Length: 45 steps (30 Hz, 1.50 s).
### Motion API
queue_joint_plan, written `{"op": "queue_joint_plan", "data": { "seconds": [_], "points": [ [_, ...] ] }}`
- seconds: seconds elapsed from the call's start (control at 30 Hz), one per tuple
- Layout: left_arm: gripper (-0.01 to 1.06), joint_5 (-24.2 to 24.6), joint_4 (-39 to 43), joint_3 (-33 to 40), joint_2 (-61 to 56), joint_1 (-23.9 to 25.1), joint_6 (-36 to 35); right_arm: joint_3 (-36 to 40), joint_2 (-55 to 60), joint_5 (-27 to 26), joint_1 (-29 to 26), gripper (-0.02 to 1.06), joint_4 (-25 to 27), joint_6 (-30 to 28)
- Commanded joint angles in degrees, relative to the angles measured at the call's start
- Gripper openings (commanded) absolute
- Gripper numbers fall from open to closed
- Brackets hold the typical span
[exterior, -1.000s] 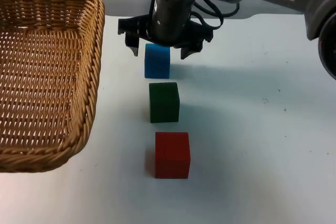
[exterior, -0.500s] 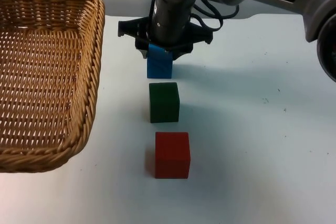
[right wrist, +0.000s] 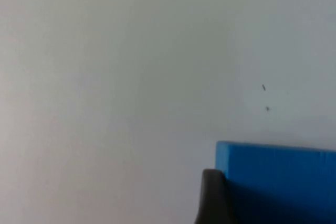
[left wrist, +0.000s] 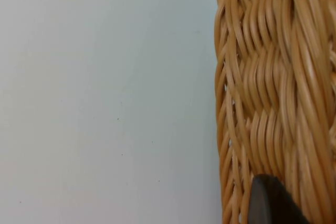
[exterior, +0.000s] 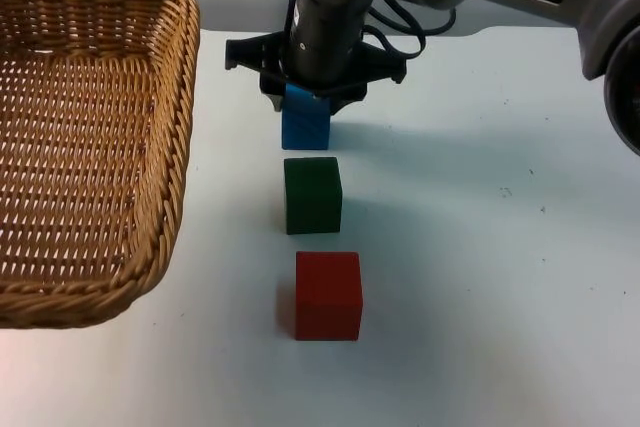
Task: Pick up the basket with the left hand and place the blue cube into the basket with the right hand.
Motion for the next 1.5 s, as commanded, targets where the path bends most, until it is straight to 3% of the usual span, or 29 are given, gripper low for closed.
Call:
{"op": "queue_joint_plan", "data": {
  "seconds": [0.0,0.2,0.47,0.57,0.8,0.93,0.97,1.07,1.17,1.23,1.47],
  "points": [
    [0.00,1.15,-2.06,0.04,-0.16,0.11,-0.01,-0.38,-1.20,1.88,-0.07,0.00,-1.65,-0.26],
    [0.00,1.14,-2.41,0.04,-0.16,0.11,-0.01,-0.38,-7.71,1.51,-0.07,0.00,-4.92,-4.89],
    [0.00,1.52,-2.41,0.04,-0.16,0.11,-0.12,-0.38,-20.12,-0.88,0.96,0.00,-2.95,-14.31],
    [0.00,1.52,-2.41,0.04,-0.16,0.11,-0.12,-0.38,-24.67,-1.59,3.75,0.00,-2.82,-20.50],
    [0.00,1.52,-2.41,0.04,-0.16,0.11,-0.12,-0.38,-27.54,0.19,11.36,0.00,-2.55,-27.96],
    [0.00,1.52,-2.41,0.04,-0.16,0.11,-0.12,-0.38,-27.04,2.05,14.53,0.00,1.07,-31.48],
    [0.00,1.52,-2.41,0.04,-0.16,0.11,-0.12,-0.38,-26.86,2.81,16.03,0.00,3.33,-34.61],
    [0.00,1.52,-2.41,0.04,-0.16,0.11,-0.12,-0.38,-25.62,4.13,18.15,0.00,4.63,-35.45],
    [0.00,1.52,-2.41,0.04,-0.16,0.11,-0.12,-0.38,-24.41,5.19,18.68,0.00,6.35,-35.70],
    [0.00,1.52,-2.41,0.04,-0.16,0.11,-0.12,-0.38,-22.87,6.13,18.68,0.00,12.15,-38.77],
    [0.00,1.52,-2.30,0.04,-0.16,0.11,-0.12,-0.38,-19.41,6.52,18.68,0.00,14.86,-39.42]
  ]
}}
